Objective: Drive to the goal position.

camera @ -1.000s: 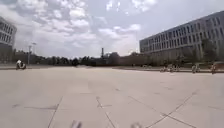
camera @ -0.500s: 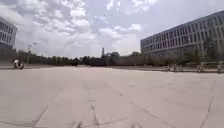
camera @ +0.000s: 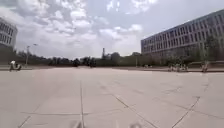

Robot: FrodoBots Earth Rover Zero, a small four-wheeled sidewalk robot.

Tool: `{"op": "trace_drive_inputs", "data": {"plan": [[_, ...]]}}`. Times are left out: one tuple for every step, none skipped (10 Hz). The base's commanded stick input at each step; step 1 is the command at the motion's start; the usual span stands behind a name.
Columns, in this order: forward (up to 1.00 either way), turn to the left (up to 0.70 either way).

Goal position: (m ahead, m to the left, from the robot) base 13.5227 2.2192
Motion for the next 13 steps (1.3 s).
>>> {"op": "trace_drive_inputs", "data": {"plan": [[0.95,0.04],[0.95,0.04],[0.95,0.04],[0.95,0.04],[0.95,0.04],[0.95,0.04],[0.95,0.04],[0.95,0.04],[0.95,0.04],[0.95,0.04],[0.95,0.04],[0.94,0.04],[0.94,0.04]]}}
